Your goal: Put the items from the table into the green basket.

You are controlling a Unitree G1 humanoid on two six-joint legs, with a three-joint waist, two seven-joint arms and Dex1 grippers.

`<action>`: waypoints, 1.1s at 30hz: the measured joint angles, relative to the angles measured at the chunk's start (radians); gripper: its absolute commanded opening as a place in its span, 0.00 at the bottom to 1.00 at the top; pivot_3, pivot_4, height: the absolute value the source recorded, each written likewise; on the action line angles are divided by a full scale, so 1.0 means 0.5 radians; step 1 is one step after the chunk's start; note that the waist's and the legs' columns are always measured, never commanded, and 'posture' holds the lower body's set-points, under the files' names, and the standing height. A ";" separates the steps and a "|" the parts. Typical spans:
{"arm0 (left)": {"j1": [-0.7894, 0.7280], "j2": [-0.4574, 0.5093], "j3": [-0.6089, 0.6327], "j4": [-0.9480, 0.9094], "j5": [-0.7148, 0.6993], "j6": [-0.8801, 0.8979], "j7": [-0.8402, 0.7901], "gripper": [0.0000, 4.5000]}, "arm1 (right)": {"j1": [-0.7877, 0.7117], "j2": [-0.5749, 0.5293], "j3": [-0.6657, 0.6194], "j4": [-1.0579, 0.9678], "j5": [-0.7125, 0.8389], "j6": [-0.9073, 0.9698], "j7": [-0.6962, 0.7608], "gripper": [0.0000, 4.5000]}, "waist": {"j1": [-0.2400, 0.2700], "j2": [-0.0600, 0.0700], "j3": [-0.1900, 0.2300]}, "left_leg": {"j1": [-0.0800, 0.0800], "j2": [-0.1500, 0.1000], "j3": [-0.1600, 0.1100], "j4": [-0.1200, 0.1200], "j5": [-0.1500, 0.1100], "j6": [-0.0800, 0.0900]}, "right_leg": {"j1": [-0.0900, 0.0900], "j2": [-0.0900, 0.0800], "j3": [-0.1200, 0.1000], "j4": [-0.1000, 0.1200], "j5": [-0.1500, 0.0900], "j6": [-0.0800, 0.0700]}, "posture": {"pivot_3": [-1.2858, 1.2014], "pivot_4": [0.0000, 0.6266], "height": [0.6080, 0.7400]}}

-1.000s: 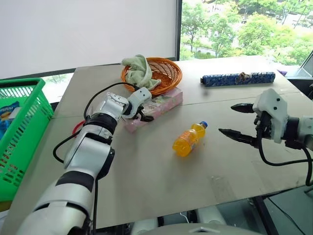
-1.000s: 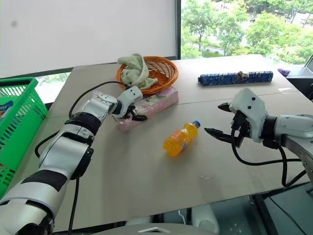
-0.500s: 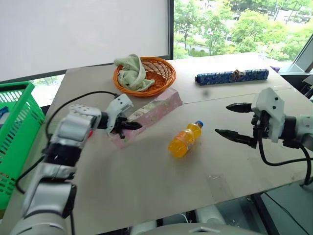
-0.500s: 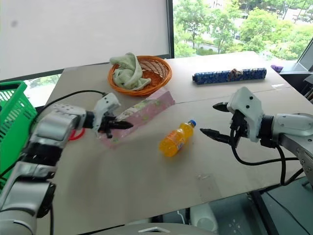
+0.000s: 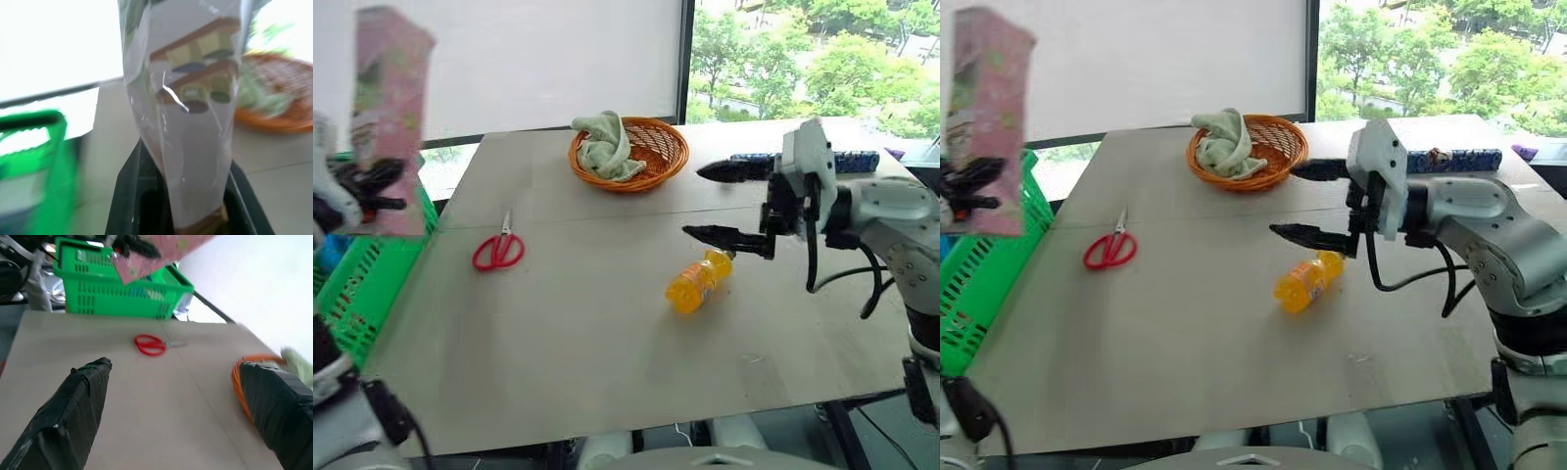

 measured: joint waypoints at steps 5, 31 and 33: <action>-0.124 0.310 -0.219 0.764 0.147 -0.630 0.003 0.16 | -0.189 0.182 0.128 0.148 -0.116 -0.043 -0.045 1.00 | 0.083 -0.018 -0.012 | -0.026 -0.002 -0.003 0.001 -0.010 -0.014 | -0.024 -0.012 -0.007 -0.003 0.004 -0.009 | 0.54 0.00 1.00; -0.032 -0.606 -0.544 -0.833 -0.907 0.336 0.065 0.99 | 0.004 -0.018 0.037 0.120 -0.237 -0.030 -0.044 1.00 | 0.018 -0.031 -0.028 | -0.047 -0.001 0.001 0.021 -0.007 0.001 | -0.037 -0.014 -0.008 0.007 0.007 -0.007 | 0.51 0.00 1.00; 0.062 -0.798 -0.552 -1.107 -1.125 0.588 0.171 0.99 | 0.089 -0.104 -0.004 0.064 -0.235 -0.011 -0.045 1.00 | 0.019 -0.030 -0.028 | -0.044 -0.001 0.001 0.021 -0.008 0.002 | -0.034 -0.013 -0.008 0.009 0.007 -0.007 | 0.49 0.00 1.00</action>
